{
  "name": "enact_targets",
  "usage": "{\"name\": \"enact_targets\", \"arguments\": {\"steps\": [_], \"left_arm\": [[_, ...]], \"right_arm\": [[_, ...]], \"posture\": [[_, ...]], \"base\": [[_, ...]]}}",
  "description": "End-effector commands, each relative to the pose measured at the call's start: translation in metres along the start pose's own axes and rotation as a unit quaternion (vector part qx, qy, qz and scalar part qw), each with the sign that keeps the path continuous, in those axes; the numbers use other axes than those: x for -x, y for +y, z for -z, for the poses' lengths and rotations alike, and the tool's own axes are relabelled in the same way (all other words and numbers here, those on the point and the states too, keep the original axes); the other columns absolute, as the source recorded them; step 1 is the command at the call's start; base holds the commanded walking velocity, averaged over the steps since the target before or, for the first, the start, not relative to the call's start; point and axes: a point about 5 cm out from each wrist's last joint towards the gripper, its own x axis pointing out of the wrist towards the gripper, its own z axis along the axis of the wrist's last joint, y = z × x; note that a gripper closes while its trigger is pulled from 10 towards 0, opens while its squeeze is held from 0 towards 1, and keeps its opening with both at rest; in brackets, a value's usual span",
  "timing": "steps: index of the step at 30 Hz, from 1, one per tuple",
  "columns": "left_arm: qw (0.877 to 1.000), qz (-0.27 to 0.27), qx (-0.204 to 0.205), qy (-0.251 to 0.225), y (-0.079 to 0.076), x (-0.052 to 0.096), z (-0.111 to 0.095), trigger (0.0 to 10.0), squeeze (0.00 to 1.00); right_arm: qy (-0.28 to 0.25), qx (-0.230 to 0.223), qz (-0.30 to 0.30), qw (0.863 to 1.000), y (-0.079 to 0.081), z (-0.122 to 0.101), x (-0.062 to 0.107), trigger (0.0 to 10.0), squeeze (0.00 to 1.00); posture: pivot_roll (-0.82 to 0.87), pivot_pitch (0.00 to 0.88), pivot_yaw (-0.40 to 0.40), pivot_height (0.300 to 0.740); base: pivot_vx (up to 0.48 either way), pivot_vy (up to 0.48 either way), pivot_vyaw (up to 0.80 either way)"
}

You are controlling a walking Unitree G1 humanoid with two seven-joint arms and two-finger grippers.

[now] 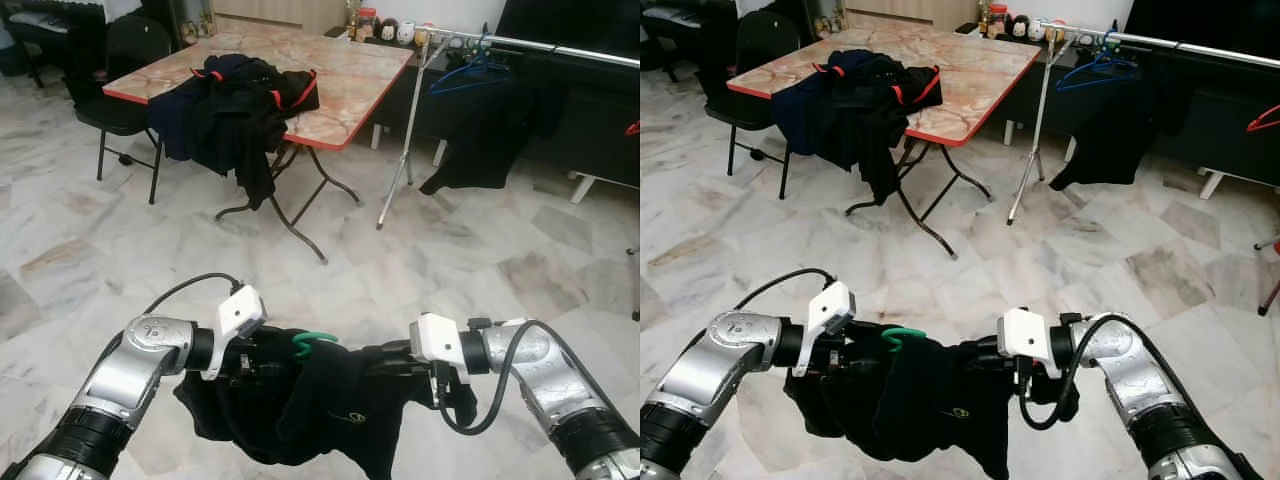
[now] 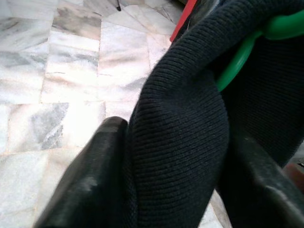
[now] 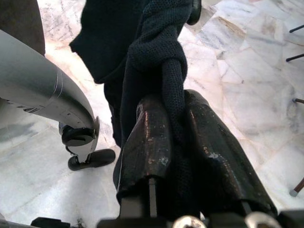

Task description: Hang hanger

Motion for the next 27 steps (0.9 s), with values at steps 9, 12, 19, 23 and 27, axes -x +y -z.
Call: {"name": "enact_targets", "arguments": {"steps": [9,12,19,23,27], "left_arm": [[1.0,0.017,0.002,0.008,-0.0014,0.0002,-0.0012,0.0,0.0],[1.0,0.019,0.003,0.006,-0.0022,-0.0005,-0.0019,0.0,0.0],[1.0,0.024,0.005,0.002,-0.0036,-0.0021,-0.003,0.0,0.0],[1.0,0.026,0.006,0.002,-0.0039,-0.0024,-0.0032,0.0,0.0],[1.0,0.029,0.007,0.001,-0.0046,-0.0031,-0.0042,0.0,0.0]], "right_arm": [[-0.016,0.013,0.007,1.0,-0.0034,-0.0092,0.0002,10.0,0.0],[-0.016,0.013,0.007,1.0,-0.0036,-0.009,0.0,10.0,0.0],[-0.016,0.009,0.01,1.0,-0.0037,-0.0088,-0.0013,10.0,0.0],[-0.016,0.009,0.012,1.0,-0.0045,-0.0089,-0.0013,10.0,0.0],[-0.016,0.008,0.012,1.0,-0.0048,-0.009,-0.0012,10.0,0.0]], "posture": [[-0.11,0.0,-0.017,0.74],[-0.11,0.0,-0.018,0.74],[-0.11,0.0,-0.018,0.74],[-0.11,0.0,-0.018,0.74],[-0.11,0.0,-0.017,0.74]], "base": [[0.0,0.0,0.0],[0.0,0.0,0.0],[0.0,0.0,0.0],[0.0,0.0,0.0],[0.0,0.0,0.0]]}}
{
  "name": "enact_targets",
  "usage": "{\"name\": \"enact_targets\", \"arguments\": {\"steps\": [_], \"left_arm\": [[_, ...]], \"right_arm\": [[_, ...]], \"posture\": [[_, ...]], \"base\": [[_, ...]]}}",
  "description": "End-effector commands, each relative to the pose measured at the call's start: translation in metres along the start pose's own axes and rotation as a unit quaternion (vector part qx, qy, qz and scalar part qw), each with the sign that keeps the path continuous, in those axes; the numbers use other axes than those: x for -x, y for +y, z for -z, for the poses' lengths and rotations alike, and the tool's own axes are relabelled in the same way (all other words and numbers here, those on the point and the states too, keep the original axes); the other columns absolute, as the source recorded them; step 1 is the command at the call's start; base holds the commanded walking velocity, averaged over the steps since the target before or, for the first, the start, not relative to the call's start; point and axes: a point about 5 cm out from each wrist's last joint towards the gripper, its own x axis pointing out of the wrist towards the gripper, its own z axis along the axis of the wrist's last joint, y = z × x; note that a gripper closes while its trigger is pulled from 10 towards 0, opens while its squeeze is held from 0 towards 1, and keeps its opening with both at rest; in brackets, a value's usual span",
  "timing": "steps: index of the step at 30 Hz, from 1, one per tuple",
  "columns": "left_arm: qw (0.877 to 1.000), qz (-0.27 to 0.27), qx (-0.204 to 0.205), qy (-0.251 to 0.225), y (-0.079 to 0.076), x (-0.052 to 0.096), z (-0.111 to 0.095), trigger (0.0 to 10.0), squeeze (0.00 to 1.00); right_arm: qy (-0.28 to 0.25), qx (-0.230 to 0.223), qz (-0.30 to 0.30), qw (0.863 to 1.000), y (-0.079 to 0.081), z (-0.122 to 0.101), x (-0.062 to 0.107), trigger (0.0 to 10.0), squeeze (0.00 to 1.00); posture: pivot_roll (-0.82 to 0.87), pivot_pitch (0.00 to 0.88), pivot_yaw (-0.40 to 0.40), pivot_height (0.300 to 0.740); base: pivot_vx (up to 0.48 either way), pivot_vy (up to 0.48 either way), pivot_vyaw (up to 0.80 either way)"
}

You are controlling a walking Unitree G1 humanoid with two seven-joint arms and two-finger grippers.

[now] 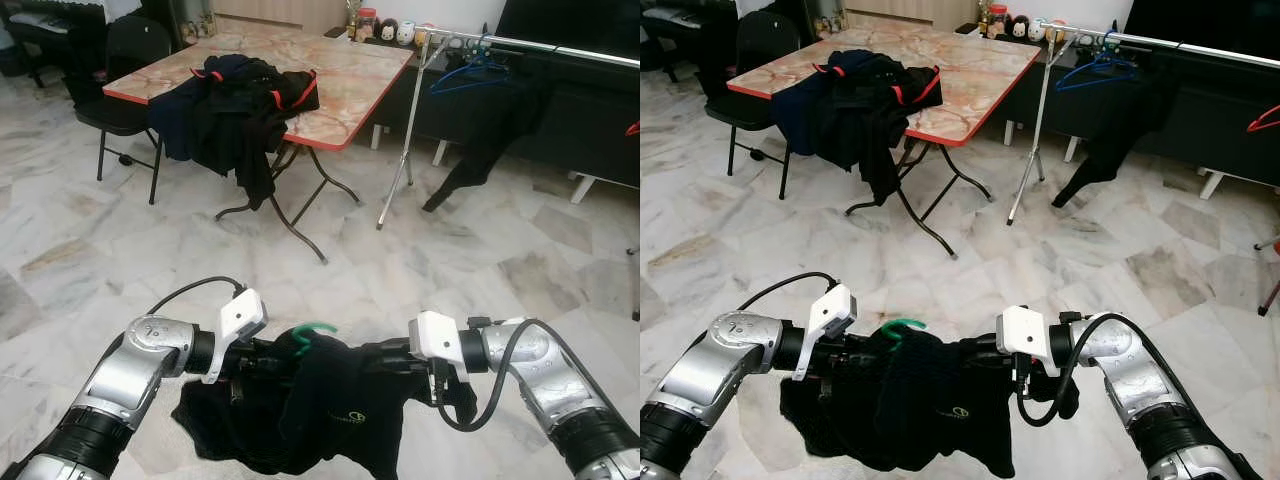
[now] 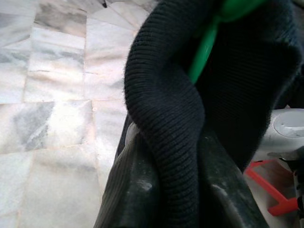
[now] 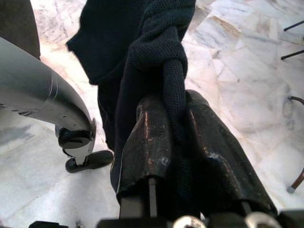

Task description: Hang hanger

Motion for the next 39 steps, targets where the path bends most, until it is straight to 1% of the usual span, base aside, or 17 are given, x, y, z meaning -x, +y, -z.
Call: {"name": "enact_targets", "arguments": {"steps": [1,5,6,8,9,22,25,26,27,30,32,35,37,38,39], "left_arm": [[1.0,0.002,-0.002,-0.003,-0.001,-0.001,-0.005,0.0,0.0],[1.0,0.005,-0.003,-0.004,-0.001,-0.002,-0.005,0.0,0.0],[1.0,0.006,-0.003,-0.004,-0.001,-0.002,-0.005,0.0,0.0],[1.0,0.006,-0.003,-0.004,-0.001,-0.002,-0.006,0.0,0.0],[1.0,0.006,-0.004,-0.005,-0.001,-0.002,-0.006,0.0,0.0],[1.0,0.014,-0.002,-0.002,-0.004,-0.001,-0.005,0.0,0.0],[1.0,0.004,-0.005,0.004,-0.002,-0.001,-0.003,0.0,0.0],[1.0,-0.005,-0.008,0.008,0.0,0.0,-0.002,0.0,0.0],[1.0,-0.02,-0.007,0.01,0.003,0.0,0.001,0.0,0.0],[0.999,-0.038,-0.002,0.008,0.005,0.001,0.004,0.0,0.0],[0.998,-0.058,-0.001,0.006,0.008,0.002,0.007,0.0,0.0],[0.998,-0.069,0.0,0.006,0.009,0.002,0.009,0.0,0.0],[0.996,-0.089,-0.001,0.004,0.012,0.003,0.011,0.0,0.0],[0.991,-0.134,-0.017,0.005,0.019,0.004,0.013,0.0,0.0],[0.985,-0.17,-0.016,0.007,0.025,0.006,0.016,0.0,0.0]], "right_arm": [[-0.016,0.013,0.002,1.0,-0.003,-0.008,-0.001,10.0,0.0],[-0.017,0.011,-0.001,1.0,-0.004,-0.008,-0.002,10.0,0.0],[-0.018,0.009,-0.002,1.0,-0.004,-0.009,-0.003,10.0,0.1],[-0.019,0.008,-0.003,1.0,-0.004,-0.009,-0.003,10.0,0.1],[-0.024,-0.001,0.001,1.0,-0.006,-0.01,-0.004,10.0,1.0],[-0.022,0.003,-0.008,1.0,-0.008,-0.012,-0.001,10.0,1.0],[-0.018,0.008,0.005,1.0,-0.013,-0.014,0.002,10.0,1.0],[-0.014,0.013,0.017,1.0,-0.016,-0.015,0.004,10.0,1.0],[-0.008,0.021,0.049,0.999,-0.025,-0.016,0.009,10.0,1.0],[-0.008,0.027,0.084,0.996,-0.034,-0.018,0.014,10.0,1.0],[-0.02,0.033,0.125,0.991,-0.042,-0.023,0.019,10.0,1.0],[-0.026,0.036,0.142,0.989,-0.044,-0.024,0.021,10.0,1.0],[-0.026,0.036,0.158,0.986,-0.045,-0.024,0.022,10.0,1.0],[-0.013,0.04,0.205,0.978,-0.051,-0.021,0.023,10.0,1.0],[0.002,0.036,0.239,0.97,-0.055,-0.017,0.024,10.0,1.0]], "posture": [[-0.11,0.0,-0.017,0.74],[-0.11,0.0,-0.017,0.74],[-0.11,0.0,-0.017,0.74],[-0.11,0.0,-0.017,0.74],[-0.11,0.0,-0.017,0.74],[-0.11,0.0,-0.02,0.74],[-0.11,0.0,-0.02,0.74],[-0.11,0.0,-0.02,0.74],[-0.11,0.0,-0.018,0.74],[-0.12,0.0,-0.018,0.74],[-0.12,0.0,-0.016,0.74],[-0.12,0.0,-0.015,0.74],[-0.12,0.0,-0.015,0.74],[-0.12,0.0,-0.012,0.74],[-0.12,0.0,-0.009,0.74]], "base": [[0.0,0.0,0.0],[0.0,0.0,0.0],[0.0,0.0,0.0],[0.0,0.0,0.0],[0.0,0.0,0.0],[0.0,0.0,0.0],[0.0,0.0,0.0],[0.0,0.0,0.0],[0.0,0.0,0.0],[0.0,0.0,0.0],[0.0,0.0,0.0],[0.0,0.0,0.0],[0.0,0.0,0.0],[0.0,0.0,0.0],[0.0,0.0,0.0]]}}
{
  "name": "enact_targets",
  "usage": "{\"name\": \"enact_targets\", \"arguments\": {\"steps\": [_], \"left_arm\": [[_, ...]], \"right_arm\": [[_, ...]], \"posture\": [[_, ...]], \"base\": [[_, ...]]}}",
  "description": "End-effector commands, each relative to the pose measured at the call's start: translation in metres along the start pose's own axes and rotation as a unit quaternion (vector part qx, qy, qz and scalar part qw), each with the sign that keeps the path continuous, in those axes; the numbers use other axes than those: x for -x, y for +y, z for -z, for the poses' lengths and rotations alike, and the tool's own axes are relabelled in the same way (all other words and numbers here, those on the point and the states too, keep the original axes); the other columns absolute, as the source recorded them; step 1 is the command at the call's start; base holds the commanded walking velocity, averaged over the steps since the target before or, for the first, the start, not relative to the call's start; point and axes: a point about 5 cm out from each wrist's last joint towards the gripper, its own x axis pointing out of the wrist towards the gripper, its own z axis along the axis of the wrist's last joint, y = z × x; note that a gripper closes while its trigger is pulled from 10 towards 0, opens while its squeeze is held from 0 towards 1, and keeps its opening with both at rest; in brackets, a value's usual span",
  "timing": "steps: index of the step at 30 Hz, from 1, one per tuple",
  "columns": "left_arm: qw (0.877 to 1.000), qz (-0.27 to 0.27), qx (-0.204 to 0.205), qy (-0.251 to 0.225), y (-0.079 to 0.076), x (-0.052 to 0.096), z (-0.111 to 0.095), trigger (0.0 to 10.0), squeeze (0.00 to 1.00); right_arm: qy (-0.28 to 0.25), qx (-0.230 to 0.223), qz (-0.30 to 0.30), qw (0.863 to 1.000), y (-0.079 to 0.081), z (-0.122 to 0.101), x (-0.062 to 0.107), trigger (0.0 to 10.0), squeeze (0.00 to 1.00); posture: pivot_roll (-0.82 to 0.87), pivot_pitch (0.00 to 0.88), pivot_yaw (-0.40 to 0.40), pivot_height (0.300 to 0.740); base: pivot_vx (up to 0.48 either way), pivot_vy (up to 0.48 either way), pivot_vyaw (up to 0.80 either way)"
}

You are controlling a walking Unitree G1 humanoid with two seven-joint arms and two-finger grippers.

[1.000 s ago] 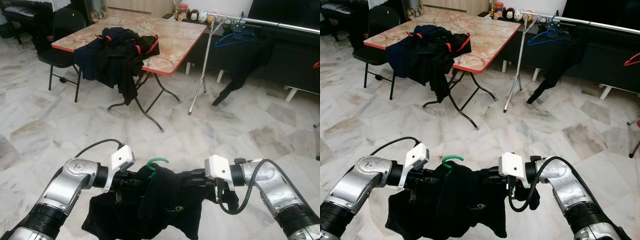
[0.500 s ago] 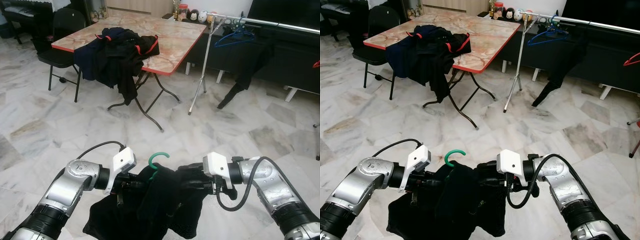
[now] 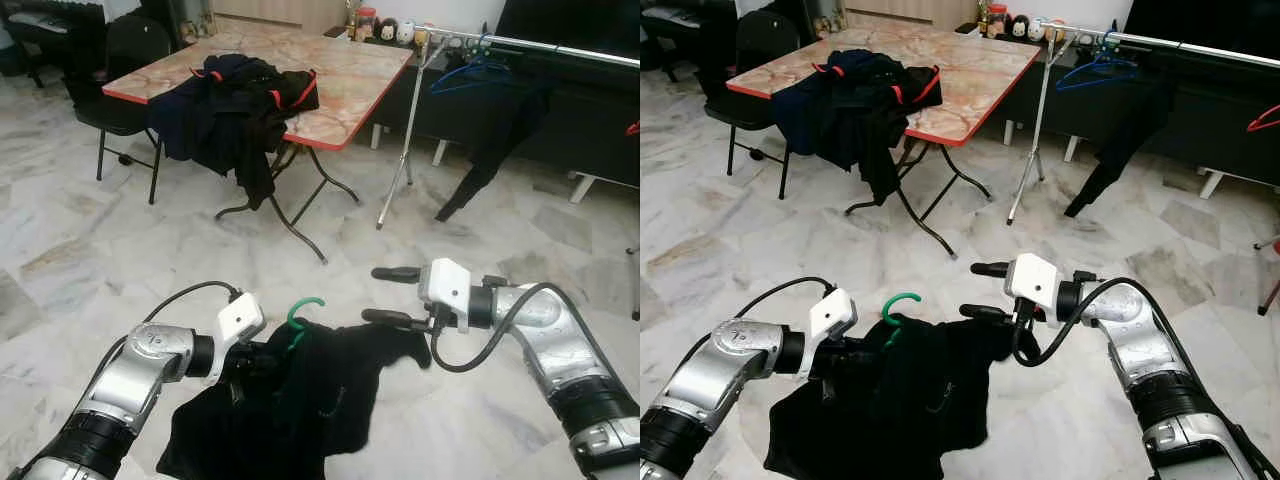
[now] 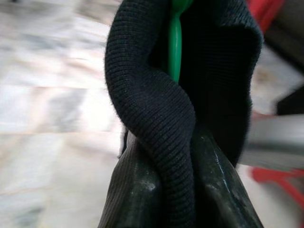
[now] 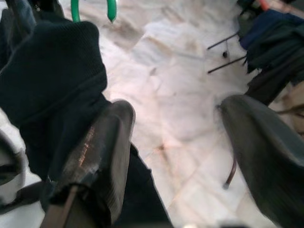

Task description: Hang hanger

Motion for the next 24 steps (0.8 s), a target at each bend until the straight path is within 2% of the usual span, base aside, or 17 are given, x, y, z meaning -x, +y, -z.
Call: {"name": "enact_targets", "arguments": {"steps": [1,2,3,4,5,6,7,8,11,12,13,14,15,16,17,20,24], "left_arm": [[0.998,-0.056,-0.017,-0.005,0.012,0.004,-0.003,0.0,0.0],[0.992,-0.121,-0.02,-0.005,0.022,0.006,0.001,0.8,0.0],[0.989,-0.147,-0.023,-0.006,0.027,0.008,0.003,0.8,0.0],[0.981,-0.194,-0.02,-0.009,0.034,0.011,0.005,5.9,0.0],[0.97,-0.241,-0.011,-0.013,0.04,0.016,0.008,10.0,0.0],[0.962,-0.272,-0.002,-0.016,0.045,0.019,0.01,10.0,0.0],[0.951,-0.308,0.003,-0.017,0.049,0.023,0.013,10.0,0.0],[0.938,-0.346,0.012,-0.015,0.051,0.029,0.019,10.0,0.0],[0.922,-0.385,0.021,-0.017,0.052,0.036,0.027,10.0,0.0],[0.911,-0.408,0.044,-0.028,0.053,0.041,0.033,10.0,0.0],[0.911,-0.408,0.044,-0.028,0.053,0.041,0.033,10.0,0.0],[0.89,-0.449,0.072,-0.045,0.055,0.05,0.039,10.0,0.0],[0.882,-0.46,0.081,-0.056,0.054,0.053,0.041,10.0,0.0],[0.882,-0.46,0.081,-0.056,0.054,0.053,0.041,10.0,0.0],[0.872,-0.474,0.1,-0.075,0.05,0.056,0.046,10.0,0.0],[0.862,-0.48,0.127,-0.101,0.044,0.055,0.051,10.0,0.0],[0.86,-0.468,0.146,-0.142,0.033,0.046,0.049,10.0,0.0]], "right_arm": [[0.017,0.005,0.054,0.998,-0.01,0.003,0.003,10.0,1.0],[0.043,0.006,0.123,0.991,-0.018,0.01,0.004,10.0,1.0],[0.053,0.007,0.154,0.987,-0.021,0.012,0.004,10.0,1.0],[0.06,-0.002,0.206,0.977,-0.026,0.016,0.007,10.0,1.0],[0.067,-0.028,0.259,0.963,-0.03,0.022,0.01,10.0,0.64],[0.069,-0.05,0.294,0.952,-0.031,0.026,0.012,10.0,0.45],[0.07,-0.08,0.332,0.937,-0.03,0.033,0.015,10.0,0.06],[0.066,-0.12,0.376,0.917,-0.026,0.041,0.018,10.0,0.0],[0.058,-0.164,0.425,0.888,-0.017,0.052,0.02,10.0,0.0],[0.052,-0.198,0.451,0.869,-0.011,0.058,0.022,10.0,0.0],[0.052,-0.198,0.451,0.869,-0.011,0.058,0.022,10.0,0.0],[0.056,-0.199,0.47,0.858,-0.002,0.063,0.024,10.0,0.0],[0.057,-0.206,0.484,0.849,0.003,0.066,0.025,10.0,0.0],[0.057,-0.206,0.484,0.849,0.003,0.066,0.025,10.0,0.0],[0.061,-0.223,0.51,0.829,0.015,0.073,0.028,10.0,0.0],[0.085,-0.234,0.531,0.81,0.031,0.083,0.03,10.0,0.0],[0.092,-0.272,0.561,0.776,0.053,0.09,0.031,10.0,0.0]], "posture": [[-0.12,0.0,-0.009,0.74],[-0.13,0.0,-0.006,0.74],[-0.13,0.0,-0.006,0.74],[-0.14,0.0,-0.004,0.74],[-0.14,0.0,-0.001,0.74],[-0.14,0.0,0.001,0.74],[-0.14,0.0,0.004,0.74],[-0.14,0.0,0.009,0.74],[-0.14,0.0,0.016,0.74],[-0.14,0.0,0.017,0.74],[-0.14,0.0,0.017,0.74],[-0.14,0.0,0.02,0.74],[-0.14,0.0,0.02,0.74],[-0.14,0.0,0.02,0.74],[-0.14,0.0,0.021,0.74],[-0.15,0.0,0.021,0.74],[-0.16,0.0,0.018,0.74]], "base": [[0.0,0.0,0.0],[0.0,0.0,0.0],[0.0,0.0,0.0],[0.0,0.0,0.0],[0.0,0.0,0.0],[0.0,0.0,0.0],[0.0,0.0,0.0],[0.0,0.0,0.0],[0.0,0.0,0.0],[0.0,0.0,0.0],[0.0,0.0,0.0],[0.0,0.0,0.0],[0.0,0.0,0.0],[0.0,0.0,0.0],[0.0,0.0,0.0],[0.0,0.0,0.0],[0.0,0.0,0.0]]}}
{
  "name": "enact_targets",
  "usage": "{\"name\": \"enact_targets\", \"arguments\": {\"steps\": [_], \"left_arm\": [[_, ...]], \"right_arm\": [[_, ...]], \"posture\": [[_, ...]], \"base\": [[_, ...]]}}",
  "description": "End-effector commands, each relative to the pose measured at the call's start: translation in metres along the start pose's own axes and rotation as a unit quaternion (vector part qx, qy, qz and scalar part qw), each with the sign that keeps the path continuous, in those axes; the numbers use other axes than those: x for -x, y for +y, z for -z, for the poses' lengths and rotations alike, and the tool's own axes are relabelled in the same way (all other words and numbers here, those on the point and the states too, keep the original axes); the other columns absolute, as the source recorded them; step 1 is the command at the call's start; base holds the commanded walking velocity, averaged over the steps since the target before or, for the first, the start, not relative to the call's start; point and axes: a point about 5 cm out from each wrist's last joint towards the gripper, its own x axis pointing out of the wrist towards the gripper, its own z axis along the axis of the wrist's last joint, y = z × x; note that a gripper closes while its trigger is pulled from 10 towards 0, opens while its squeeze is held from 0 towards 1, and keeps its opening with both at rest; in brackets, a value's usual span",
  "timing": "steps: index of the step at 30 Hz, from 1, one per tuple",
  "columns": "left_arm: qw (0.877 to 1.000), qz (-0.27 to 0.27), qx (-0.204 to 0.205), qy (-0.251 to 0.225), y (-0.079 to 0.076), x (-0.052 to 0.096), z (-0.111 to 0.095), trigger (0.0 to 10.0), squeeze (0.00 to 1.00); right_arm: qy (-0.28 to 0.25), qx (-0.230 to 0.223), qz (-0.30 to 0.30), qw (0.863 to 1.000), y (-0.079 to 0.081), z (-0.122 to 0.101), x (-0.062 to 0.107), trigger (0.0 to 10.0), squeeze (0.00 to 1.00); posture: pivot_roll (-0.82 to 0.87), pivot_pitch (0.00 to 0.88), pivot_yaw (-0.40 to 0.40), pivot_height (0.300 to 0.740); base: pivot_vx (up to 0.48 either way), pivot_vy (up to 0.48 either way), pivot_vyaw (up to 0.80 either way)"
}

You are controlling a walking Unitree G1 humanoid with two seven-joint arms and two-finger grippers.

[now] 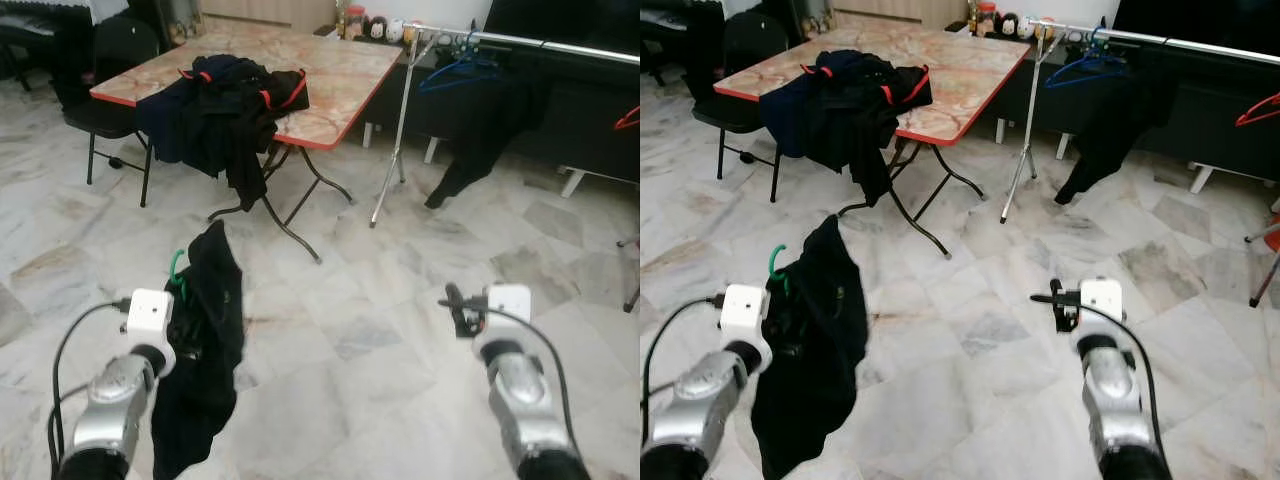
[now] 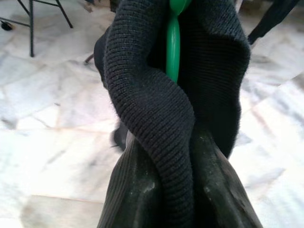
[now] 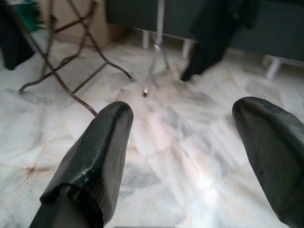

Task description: Hang hanger

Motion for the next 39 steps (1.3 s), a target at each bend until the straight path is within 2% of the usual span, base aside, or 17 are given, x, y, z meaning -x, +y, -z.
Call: {"name": "enact_targets", "arguments": {"steps": [1,3,7,13,16,21,28,32,39], "left_arm": [[0.999,0.01,0.001,-0.047,-0.004,-0.002,-0.017,10.0,0.0],[0.999,0.011,-0.008,-0.044,-0.008,-0.004,-0.016,10.0,0.0],[0.999,0.008,0.005,-0.045,-0.012,-0.009,-0.017,10.0,0.0],[0.999,0.003,0.012,-0.047,-0.013,-0.01,-0.016,10.0,0.0],[0.999,0.013,0.002,-0.048,-0.015,-0.011,-0.017,10.0,0.0],[0.999,0.017,0.002,-0.052,-0.016,-0.014,-0.02,10.0,0.0],[0.998,0.038,-0.003,-0.055,-0.023,-0.022,-0.026,10.0,0.0],[0.997,0.049,-0.005,-0.051,-0.029,-0.021,-0.023,10.0,0.0],[0.997,0.054,-0.005,-0.053,-0.031,-0.022,-0.024,10.0,0.0]], "right_arm": [[-0.007,-0.012,0.019,1.0,-0.003,-0.004,0.0,10.0,0.0],[-0.012,-0.013,0.023,1.0,0.001,-0.004,0.001,10.0,0.0],[-0.013,-0.005,0.034,0.999,0.006,-0.006,0.001,10.0,0.0],[-0.006,-0.01,0.054,0.998,0.003,-0.008,-0.001,10.0,0.0],[-0.016,-0.008,0.053,0.998,0.003,-0.011,-0.003,10.0,0.0],[-0.019,-0.005,0.052,0.998,0.007,-0.012,-0.003,10.0,0.0],[-0.024,-0.011,0.044,0.999,0.021,-0.014,-0.004,10.0,0.0],[-0.026,-0.013,0.042,0.999,0.023,-0.015,-0.004,10.0,0.0],[-0.025,-0.015,0.041,0.999,0.024,-0.017,-0.005,10.0,0.0]], "posture": [[-0.16,0.0,0.015,0.74],[-0.16,0.0,0.01,0.74],[-0.16,0.0,0.001,0.74],[-0.17,0.0,-0.01,0.74],[-0.18,0.0,-0.003,0.74],[-0.19,0.0,0.003,0.74],[-0.19,0.0,0.013,0.74],[-0.19,0.0,0.014,0.74],[-0.19,0.0,0.012,0.74]], "base": [[0.0,0.0,0.0],[0.0,0.0,0.0],[0.0,0.0,0.0],[0.0,0.0,-0.41],[0.265,0.0,-0.77],[0.286,0.0,0.0],[0.301,0.0,0.0],[0.309,0.0,0.0],[0.311,0.0,-0.4]]}}
